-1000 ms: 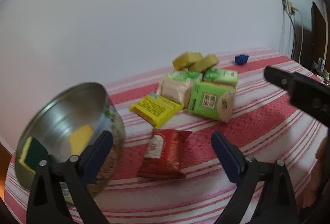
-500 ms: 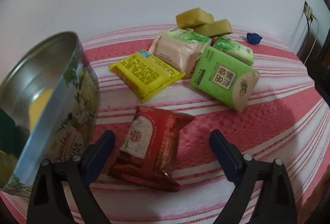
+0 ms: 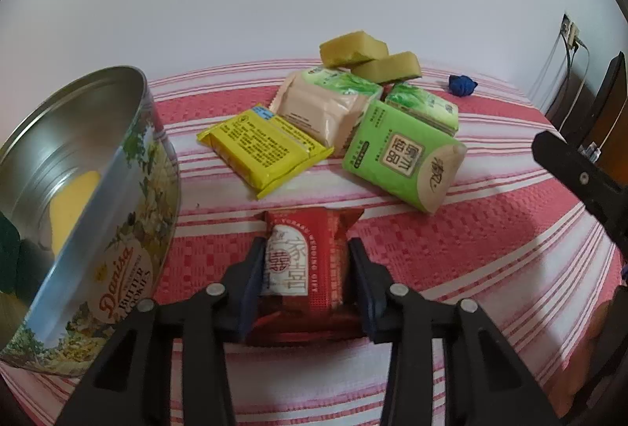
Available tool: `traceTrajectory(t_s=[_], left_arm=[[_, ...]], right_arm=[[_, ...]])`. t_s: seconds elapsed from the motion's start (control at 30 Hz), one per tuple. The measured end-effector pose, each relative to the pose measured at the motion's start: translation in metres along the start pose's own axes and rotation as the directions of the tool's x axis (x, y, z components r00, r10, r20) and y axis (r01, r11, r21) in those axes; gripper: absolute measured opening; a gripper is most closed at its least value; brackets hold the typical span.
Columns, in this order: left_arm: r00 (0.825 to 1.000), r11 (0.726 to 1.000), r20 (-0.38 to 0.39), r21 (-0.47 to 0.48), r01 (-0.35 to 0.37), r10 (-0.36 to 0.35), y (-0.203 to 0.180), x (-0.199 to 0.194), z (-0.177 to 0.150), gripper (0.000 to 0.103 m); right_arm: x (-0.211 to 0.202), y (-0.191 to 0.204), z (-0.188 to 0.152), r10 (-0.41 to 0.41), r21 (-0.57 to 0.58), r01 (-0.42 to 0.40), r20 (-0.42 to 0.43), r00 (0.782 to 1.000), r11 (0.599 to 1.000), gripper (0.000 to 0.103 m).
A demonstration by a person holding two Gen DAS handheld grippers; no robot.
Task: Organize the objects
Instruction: 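Grasp the red snack packet with the left tool, then grasp the green-and-white tissue box with right tool while left tool holds the red packet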
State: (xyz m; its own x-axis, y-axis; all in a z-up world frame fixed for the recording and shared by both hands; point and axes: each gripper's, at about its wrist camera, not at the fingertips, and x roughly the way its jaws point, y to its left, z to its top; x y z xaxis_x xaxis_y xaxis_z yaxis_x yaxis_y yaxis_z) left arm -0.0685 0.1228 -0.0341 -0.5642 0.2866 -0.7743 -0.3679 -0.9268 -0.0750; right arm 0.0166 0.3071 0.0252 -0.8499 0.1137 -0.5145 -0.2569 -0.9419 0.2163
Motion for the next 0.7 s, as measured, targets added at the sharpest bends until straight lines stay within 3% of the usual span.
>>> traceTrajectory(t_s=[0.23,0.37,0.5,0.7], left_arm=[[1.0,1.0,0.019,-0.01,0.011,-0.01,-0.004,0.004,0.003,0.038],[0.996,0.999,0.082,0.033,-0.028,0.025,-0.01,-0.013,0.002,0.038],[0.991,0.999,0.132,0.038,-0.017,0.011,-0.007,-0.032,0.008,0.038],[0.972,0.999,0.233,0.033,-0.032,0.023,0.008,-0.064,0.016,0.038]], right_arm=[[0.001,0.003,-0.001,0.017,-0.008,-0.017,-0.004,1.0,1.0,0.078],[0.006,0.006,-0.002,0.042,-0.014,-0.042,-0.028,0.999,0.999,0.078],[0.013,0.009,-0.003,0.08,-0.007,-0.08,-0.054,0.995,0.997,0.078],[0.043,0.023,-0.006,0.132,-0.004,-0.135,-0.167,0.977,0.991,0.078]])
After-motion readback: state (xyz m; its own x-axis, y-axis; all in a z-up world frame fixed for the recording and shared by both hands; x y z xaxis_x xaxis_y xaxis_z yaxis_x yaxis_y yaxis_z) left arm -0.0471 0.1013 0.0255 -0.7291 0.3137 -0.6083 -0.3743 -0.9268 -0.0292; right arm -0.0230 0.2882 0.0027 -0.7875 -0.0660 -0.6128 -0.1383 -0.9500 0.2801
